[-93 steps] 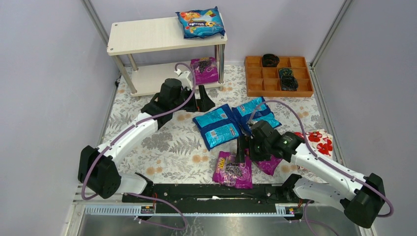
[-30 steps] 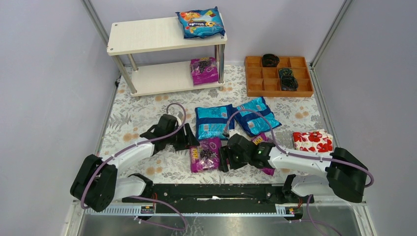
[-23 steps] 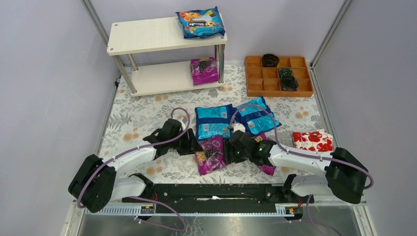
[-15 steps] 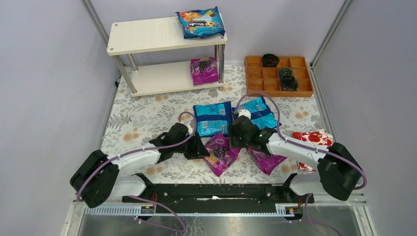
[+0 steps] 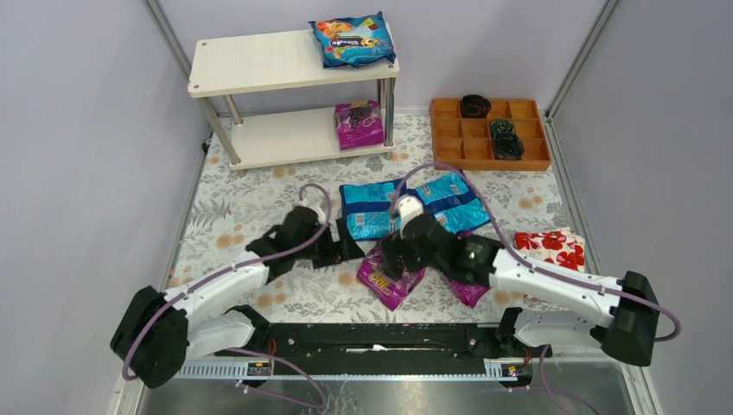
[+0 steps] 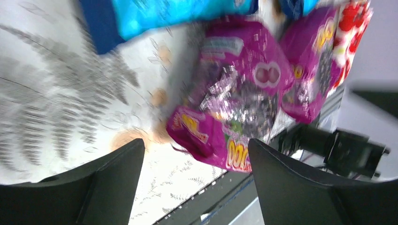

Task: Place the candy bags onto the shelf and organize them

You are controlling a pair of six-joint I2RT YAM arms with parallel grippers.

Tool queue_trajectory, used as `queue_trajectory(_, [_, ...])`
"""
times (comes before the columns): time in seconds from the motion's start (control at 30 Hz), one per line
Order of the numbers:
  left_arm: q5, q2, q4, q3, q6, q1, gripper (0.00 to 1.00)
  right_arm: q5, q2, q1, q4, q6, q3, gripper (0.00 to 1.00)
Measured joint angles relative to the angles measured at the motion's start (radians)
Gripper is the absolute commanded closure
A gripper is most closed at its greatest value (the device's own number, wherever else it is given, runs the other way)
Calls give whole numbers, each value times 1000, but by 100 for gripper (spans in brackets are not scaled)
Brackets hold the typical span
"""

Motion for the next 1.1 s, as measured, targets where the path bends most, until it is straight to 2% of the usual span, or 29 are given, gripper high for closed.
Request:
queue_trajectory(0.07, [8, -21, -33, 18, 26, 97, 10, -20, -39, 114, 18, -21, 0, 4])
queue_trajectory(0.13, [36, -22, -48, 30, 52, 207, 9, -25, -53, 185, 40, -34, 0, 13])
queue_trajectory(0.27, [129, 0, -64, 31, 75, 358, 9, -8, 19, 222, 61, -38, 5, 23])
queue_trajectory(0.5, [255, 36, -47, 14, 75, 385, 9, 46, 288, 304, 45, -45, 98, 28])
queue_trajectory(0.6, [298, 62, -18, -12, 64, 388, 9, 68, 346, 322, 47, -52, 127, 35])
queue_trajectory(0.73, [361, 113, 58, -55, 23, 389, 9, 107, 398, 339, 53, -68, 134, 52])
queue_trajectory(0.97, [444, 174, 166, -103, -49, 390, 8, 179, 403, 346, 130, -74, 74, 72])
queue_trajectory(1.0, [452, 177, 182, -105, -57, 390, 8, 182, 396, 347, 138, -76, 66, 77])
queue_trajectory(1.07, [471, 182, 215, -108, -76, 390, 4, 185, 358, 348, 174, -78, 28, 97])
queue_trajectory(1.1, [484, 186, 238, -111, -85, 390, 2, 184, 338, 348, 185, -85, 10, 100])
